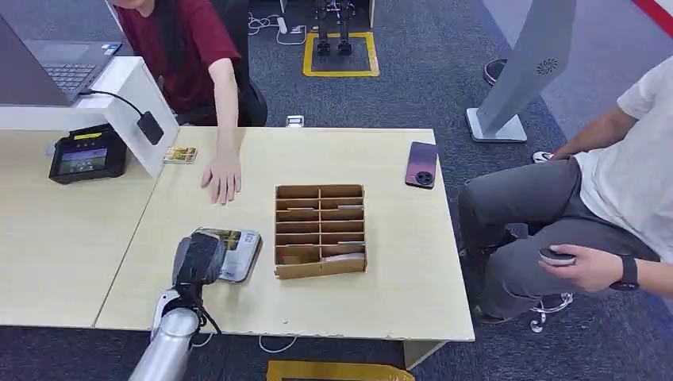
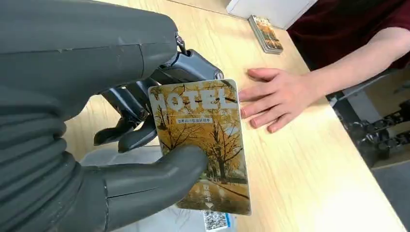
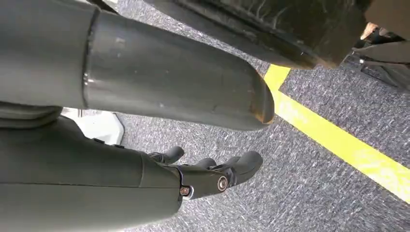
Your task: Pass the card to the sensor for recognition and then transmit it.
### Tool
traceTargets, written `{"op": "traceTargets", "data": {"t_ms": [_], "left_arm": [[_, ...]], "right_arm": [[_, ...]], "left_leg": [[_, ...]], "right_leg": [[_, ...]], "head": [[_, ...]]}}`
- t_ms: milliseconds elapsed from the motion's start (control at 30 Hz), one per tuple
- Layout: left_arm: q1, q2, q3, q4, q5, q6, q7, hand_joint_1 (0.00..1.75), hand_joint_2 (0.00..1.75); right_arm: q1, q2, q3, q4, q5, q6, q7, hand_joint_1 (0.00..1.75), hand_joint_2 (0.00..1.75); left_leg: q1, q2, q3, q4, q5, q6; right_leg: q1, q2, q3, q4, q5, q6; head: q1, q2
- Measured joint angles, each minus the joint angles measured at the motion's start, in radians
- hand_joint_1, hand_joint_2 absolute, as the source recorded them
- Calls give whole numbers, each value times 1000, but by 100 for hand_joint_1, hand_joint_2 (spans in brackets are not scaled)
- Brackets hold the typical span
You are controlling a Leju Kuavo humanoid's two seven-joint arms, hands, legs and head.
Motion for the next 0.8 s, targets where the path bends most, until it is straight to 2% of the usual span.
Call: {"op": "traceTargets", "data": {"t_ms": [300, 567, 800], "left_arm": [[0, 3, 6, 38, -75, 10, 13, 175, 175], [-11, 4, 12, 114, -169, 74, 28, 175, 175], [-26, 15, 26, 166, -223, 96, 30, 175, 175]], "right_arm": [[0, 2, -6, 0, 17, 0, -2, 0, 0], [0, 7, -7, 0, 34, 0, -7, 0, 0], [-1, 7, -10, 0, 43, -2, -20, 0, 0]], "left_leg": [[0, 0, 0, 0, 0, 0], [0, 0, 0, 0, 0, 0], [0, 0, 1, 0, 0, 0]], "right_leg": [[0, 0, 0, 0, 0, 0], [0, 0, 0, 0, 0, 0], [0, 0, 1, 0, 0, 0]], "head": [[0, 0], [0, 0], [0, 0]]}}
